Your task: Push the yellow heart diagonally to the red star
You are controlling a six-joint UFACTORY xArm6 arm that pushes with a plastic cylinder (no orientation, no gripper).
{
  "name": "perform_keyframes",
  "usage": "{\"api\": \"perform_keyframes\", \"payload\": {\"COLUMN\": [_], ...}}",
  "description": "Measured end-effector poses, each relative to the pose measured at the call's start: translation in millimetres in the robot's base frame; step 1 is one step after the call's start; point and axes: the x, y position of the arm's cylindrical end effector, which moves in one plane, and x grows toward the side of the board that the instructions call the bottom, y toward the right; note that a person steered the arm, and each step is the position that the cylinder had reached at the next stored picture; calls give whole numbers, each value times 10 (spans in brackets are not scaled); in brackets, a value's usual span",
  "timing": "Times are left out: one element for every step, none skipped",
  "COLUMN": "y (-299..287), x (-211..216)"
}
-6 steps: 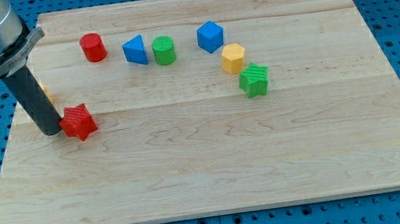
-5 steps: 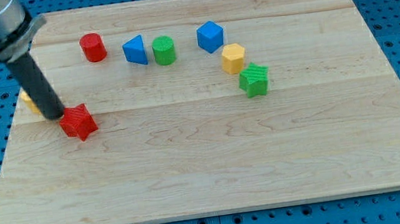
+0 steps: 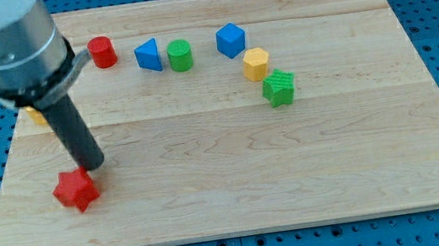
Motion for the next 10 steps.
{"api": "perform_keyframes", "payload": {"y": [-105,285,278,-242,-783,-761,-761,-593,-435,-315], "x": [-50,-794,-1634,-1955,-1700,-1652,-1061,-153,-385,-1489]}}
